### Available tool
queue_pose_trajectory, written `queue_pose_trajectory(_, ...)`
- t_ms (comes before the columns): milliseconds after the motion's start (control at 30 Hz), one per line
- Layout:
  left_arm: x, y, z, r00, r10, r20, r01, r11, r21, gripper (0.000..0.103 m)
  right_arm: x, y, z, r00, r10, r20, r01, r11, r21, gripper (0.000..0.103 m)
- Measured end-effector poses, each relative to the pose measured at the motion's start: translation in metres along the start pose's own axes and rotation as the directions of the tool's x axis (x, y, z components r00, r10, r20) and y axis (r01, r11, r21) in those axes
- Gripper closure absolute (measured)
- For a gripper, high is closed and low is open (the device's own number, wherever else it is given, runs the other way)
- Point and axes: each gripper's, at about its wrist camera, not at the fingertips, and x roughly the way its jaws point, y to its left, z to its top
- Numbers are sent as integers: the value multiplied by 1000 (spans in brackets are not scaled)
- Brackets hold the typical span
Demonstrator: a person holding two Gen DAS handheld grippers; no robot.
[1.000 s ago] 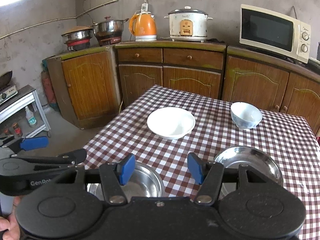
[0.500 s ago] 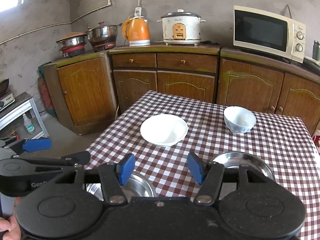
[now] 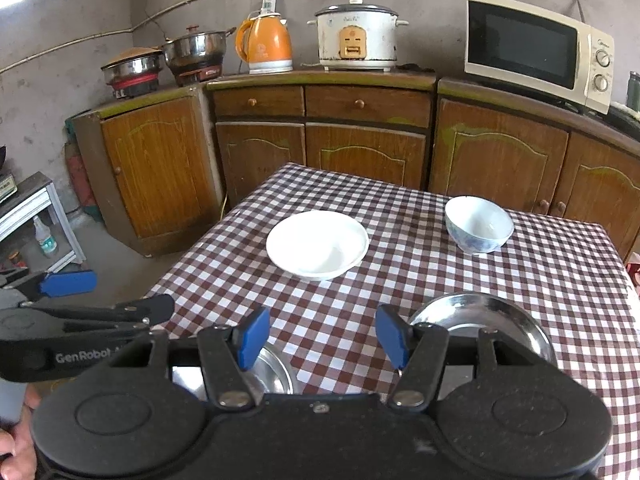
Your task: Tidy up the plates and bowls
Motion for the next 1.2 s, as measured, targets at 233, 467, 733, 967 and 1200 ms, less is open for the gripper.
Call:
queue_pose_trajectory(233,7,5,7,1000,1,4,-1,1000,-3,13,14,6,5,1000,6,-6,-6,1000,-5,32)
queue_pose_trajectory(467,17,6,15,1000,2,6,-2,1000,7,13,27,8,10,1000,12,-14,-12,1000,-2,32)
queue_pose_trajectory(733,30,8,21,1000,0,-1,0,1000,4,13,42,9,16,1000,9,-19,-9,1000,-1,32)
queue_pose_trajectory(967,39,10,26,1000,-1,-6,1,1000,8,13,54,7,21,1000,4,-23,-4,1000,3,32)
queue_pose_trajectory(1200,47,9,28,1000,-7,-11,7,1000,4,13,64,5,26,1000,0,-27,0,1000,8,32)
